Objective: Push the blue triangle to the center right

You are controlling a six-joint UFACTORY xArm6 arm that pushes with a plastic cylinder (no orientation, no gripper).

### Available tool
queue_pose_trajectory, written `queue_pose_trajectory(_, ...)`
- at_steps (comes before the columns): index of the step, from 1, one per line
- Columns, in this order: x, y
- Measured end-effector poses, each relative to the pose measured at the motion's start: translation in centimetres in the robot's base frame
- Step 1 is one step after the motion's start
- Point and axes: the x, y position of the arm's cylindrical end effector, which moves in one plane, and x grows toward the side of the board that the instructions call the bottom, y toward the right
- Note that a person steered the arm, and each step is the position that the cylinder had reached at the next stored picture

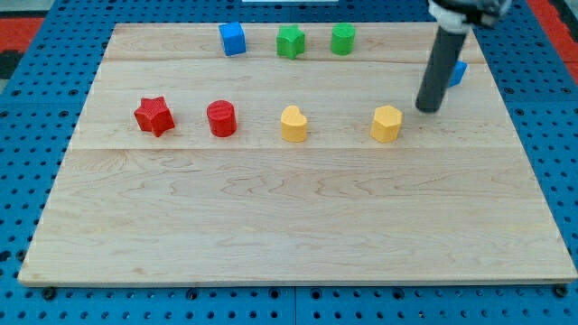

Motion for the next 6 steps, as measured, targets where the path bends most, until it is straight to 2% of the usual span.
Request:
queue_pose_trajectory(1,-4.4,-5.7)
queue_pose_trajectory(2,-12.2,-1.5)
queue_pose_trajectory(3,-14.6,2.1)
queue_pose_trajectory(4,-8.1,6.2)
queue_pose_trajectory(5,-1.4,4.7)
queue_pose_trajectory(6,2.8,4.2)
